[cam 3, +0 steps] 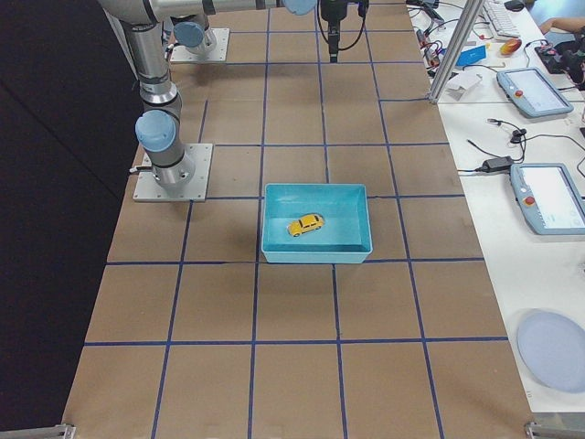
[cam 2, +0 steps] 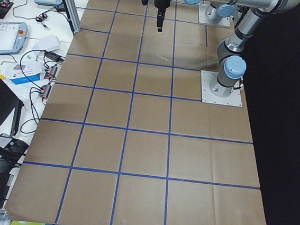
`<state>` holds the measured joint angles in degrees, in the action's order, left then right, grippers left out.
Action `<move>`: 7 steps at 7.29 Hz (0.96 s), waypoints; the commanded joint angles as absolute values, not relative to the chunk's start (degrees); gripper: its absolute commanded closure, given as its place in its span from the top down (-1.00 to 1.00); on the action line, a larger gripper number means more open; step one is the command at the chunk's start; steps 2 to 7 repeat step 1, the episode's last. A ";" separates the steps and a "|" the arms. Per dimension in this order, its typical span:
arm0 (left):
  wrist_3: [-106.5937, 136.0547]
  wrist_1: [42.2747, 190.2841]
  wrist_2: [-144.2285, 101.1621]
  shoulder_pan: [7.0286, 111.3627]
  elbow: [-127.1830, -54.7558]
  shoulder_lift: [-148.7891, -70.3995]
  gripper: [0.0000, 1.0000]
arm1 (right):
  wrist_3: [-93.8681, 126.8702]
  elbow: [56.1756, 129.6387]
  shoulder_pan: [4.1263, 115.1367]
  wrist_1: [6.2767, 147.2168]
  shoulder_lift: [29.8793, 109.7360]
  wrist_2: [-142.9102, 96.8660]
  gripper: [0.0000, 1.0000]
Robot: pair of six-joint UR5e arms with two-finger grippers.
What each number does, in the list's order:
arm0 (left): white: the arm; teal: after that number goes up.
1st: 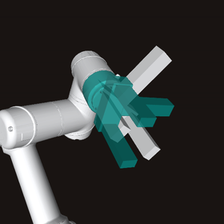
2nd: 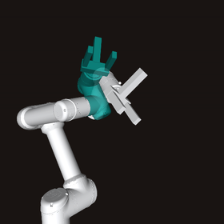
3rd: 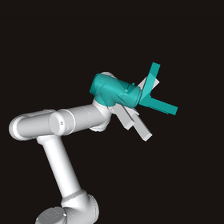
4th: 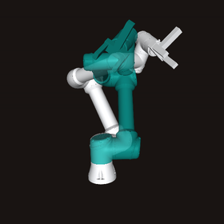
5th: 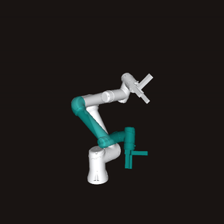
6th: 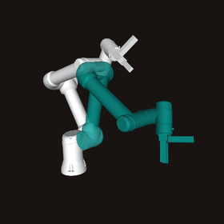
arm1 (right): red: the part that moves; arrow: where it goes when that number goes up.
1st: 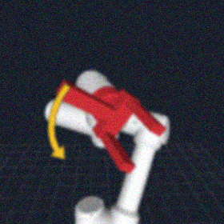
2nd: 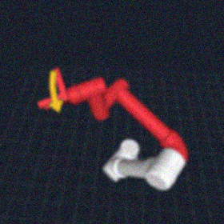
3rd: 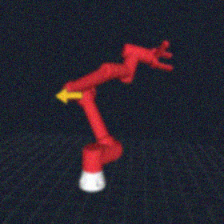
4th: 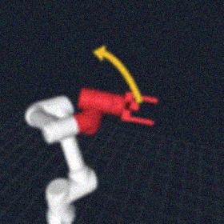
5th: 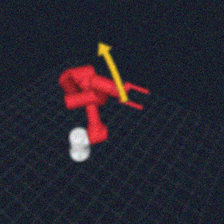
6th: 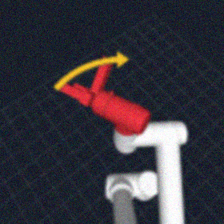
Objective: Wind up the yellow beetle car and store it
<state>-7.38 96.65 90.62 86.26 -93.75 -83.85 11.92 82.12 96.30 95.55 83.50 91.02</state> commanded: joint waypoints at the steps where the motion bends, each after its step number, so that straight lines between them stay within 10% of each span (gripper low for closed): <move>1: -7.38 96.68 90.62 86.31 -93.87 -83.85 1.00 | 11.69 82.27 96.24 95.45 83.67 91.32 1.00; 7: -7.38 96.68 90.62 86.31 -93.87 -83.85 1.00 | 11.69 82.27 96.24 95.45 83.67 91.32 1.00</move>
